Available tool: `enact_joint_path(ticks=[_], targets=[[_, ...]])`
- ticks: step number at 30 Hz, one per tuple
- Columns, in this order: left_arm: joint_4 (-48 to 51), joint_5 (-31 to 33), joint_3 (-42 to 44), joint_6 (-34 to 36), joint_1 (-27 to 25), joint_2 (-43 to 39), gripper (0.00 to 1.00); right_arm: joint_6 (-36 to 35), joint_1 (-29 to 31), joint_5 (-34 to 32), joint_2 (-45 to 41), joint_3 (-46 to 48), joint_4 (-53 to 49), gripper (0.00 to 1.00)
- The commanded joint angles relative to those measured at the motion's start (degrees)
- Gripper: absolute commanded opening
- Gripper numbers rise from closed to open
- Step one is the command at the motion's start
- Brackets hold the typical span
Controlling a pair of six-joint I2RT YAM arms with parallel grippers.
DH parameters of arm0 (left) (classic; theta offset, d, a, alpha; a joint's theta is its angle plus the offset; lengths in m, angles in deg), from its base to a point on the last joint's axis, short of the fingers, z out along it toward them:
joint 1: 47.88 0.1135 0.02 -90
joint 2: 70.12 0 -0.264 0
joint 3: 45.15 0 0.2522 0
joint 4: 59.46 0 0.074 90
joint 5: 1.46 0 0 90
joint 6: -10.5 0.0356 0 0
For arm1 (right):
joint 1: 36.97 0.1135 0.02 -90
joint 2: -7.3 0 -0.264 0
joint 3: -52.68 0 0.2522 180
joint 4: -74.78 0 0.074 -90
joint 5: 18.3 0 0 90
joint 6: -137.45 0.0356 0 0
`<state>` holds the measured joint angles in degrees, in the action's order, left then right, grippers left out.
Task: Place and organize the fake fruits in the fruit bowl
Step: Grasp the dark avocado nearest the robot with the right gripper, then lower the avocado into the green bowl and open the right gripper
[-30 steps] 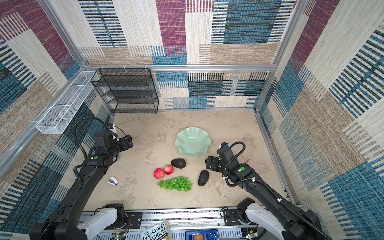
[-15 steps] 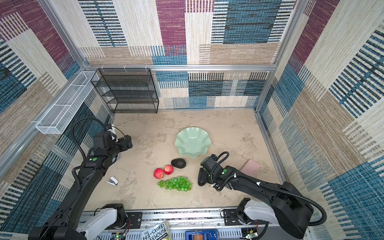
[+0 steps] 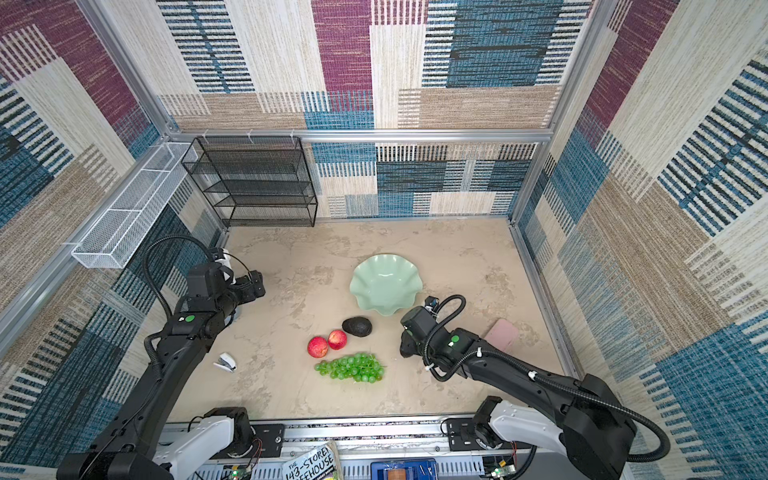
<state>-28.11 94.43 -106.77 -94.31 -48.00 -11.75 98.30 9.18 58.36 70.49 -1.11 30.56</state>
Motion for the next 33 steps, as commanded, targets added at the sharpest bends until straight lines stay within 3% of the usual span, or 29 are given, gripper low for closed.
enact_joint_path(ticks=[1, 6, 15, 28, 33], targets=[[-0.38, 0.92, 0.05, -0.66, 0.11, -0.38, 0.92, -7.28, -0.16, -5.9, 1.48, -7.74, -2.17, 0.49], [-0.18, 1.23, 0.17, -0.61, 0.11, -0.66, 0.92, -15.33, -4.78, -1.18, 11.7, -20.59, 2.05, 0.48], [0.13, 2.31, 0.28, -0.9, 0.12, -1.28, 0.92, -25.52, -11.38, 7.81, 34.73, -31.48, 10.62, 0.48], [1.67, 1.68, -0.11, -1.03, 0.0, -0.58, 0.93, -27.6, -14.75, 10.37, 53.18, -40.51, 13.39, 0.52], [9.78, -2.65, -2.02, -2.81, 0.03, -0.9, 0.92, -26.89, -14.77, 10.4, 55.21, -40.83, 13.98, 0.6]])
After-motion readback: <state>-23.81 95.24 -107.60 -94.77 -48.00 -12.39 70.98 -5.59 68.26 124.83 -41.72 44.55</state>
